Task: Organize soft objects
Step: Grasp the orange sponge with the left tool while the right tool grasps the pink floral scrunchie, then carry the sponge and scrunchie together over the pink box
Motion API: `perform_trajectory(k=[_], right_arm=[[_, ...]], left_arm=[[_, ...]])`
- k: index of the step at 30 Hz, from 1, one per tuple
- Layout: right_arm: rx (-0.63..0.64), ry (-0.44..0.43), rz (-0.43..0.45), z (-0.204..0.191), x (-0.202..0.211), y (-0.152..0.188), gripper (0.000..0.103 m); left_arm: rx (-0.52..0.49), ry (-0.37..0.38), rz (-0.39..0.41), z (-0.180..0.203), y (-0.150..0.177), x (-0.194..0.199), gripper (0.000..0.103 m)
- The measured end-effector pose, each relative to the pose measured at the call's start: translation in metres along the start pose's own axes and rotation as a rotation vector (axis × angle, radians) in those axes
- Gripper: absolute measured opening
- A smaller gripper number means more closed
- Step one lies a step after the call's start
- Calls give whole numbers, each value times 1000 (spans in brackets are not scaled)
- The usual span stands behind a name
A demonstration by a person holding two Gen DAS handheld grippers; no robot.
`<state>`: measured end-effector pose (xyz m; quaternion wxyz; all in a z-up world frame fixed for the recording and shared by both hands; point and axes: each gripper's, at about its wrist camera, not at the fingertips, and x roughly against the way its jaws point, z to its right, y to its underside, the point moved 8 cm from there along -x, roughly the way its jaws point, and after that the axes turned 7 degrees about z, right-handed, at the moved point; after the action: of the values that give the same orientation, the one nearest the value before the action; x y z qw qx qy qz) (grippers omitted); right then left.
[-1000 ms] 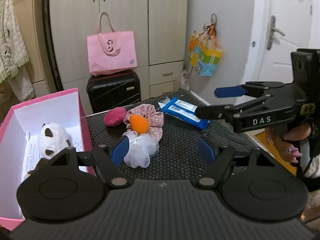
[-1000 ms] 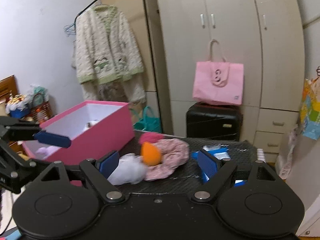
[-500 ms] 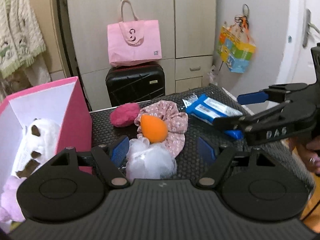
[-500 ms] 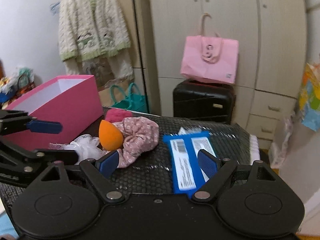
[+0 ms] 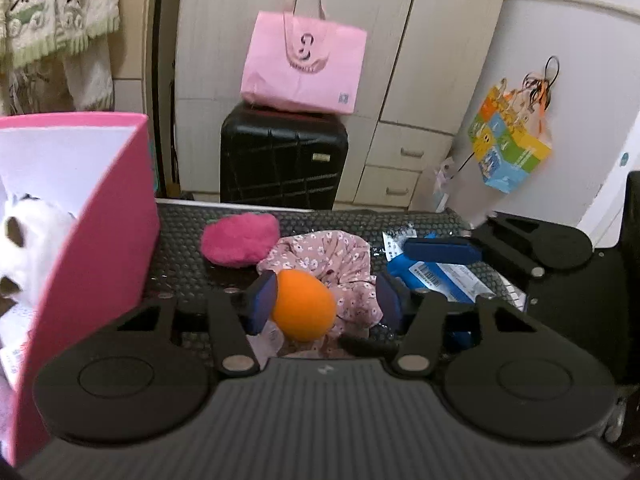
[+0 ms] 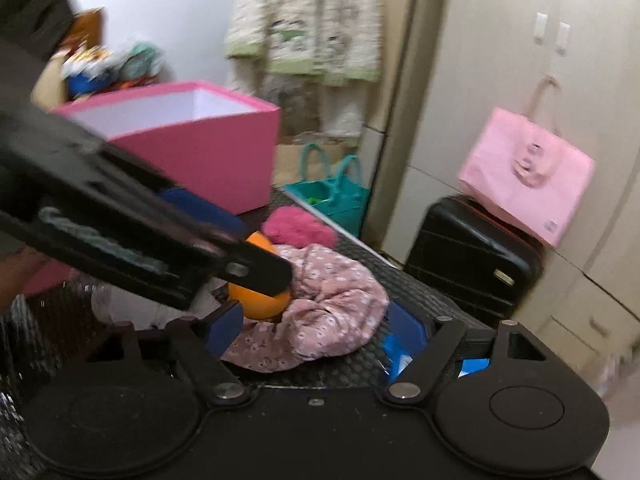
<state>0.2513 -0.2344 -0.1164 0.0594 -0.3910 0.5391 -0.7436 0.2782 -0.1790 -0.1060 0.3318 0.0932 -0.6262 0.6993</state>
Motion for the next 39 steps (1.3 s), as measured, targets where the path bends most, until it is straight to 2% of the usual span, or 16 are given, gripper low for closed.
perform_trajectory(k=[4,8,11,14,15,17,18,20,22,25,30,37,39], right_arm=[[12,-91,-8,-3,-14,2,85],[34,-127,-60,-3,-28,12,88],[9,-111,-85,1,-36,18,95],[-46,-118,-95,5,-37,20,94],[-58,-116,-96,6,-37,21,92],[-82,-127,-91,5,-35,21,74],[-88,-132,-91,2,-33,20,70],[-61,-123,-84,-6,-28,19,54],[-46,-115,-79,-12,-22,19,46],[-92,-90,-77,-11,-15,18,36],[-134,-20,-50,-12,4,15,33],[-163,109,-29,-14,28,11,33],[-172,145,-51,-13,32,13,31]], left_arm=[[-13,-70,-8,-4,6,-13,53],[4,-82,-34,-10,12,-20,53],[1,-90,-57,-12,17,-23,53],[12,-86,-61,-15,19,-24,47],[3,-84,-59,-14,19,-24,46],[-34,-79,-46,-10,19,-21,45],[-52,-80,-38,-8,18,-19,44],[-77,-75,-27,-3,18,-15,44],[-80,-65,-18,-1,17,-10,44],[-65,-28,2,1,15,-1,44],[-47,59,45,7,11,18,44],[53,174,61,6,7,38,44],[74,196,68,5,6,44,44]])
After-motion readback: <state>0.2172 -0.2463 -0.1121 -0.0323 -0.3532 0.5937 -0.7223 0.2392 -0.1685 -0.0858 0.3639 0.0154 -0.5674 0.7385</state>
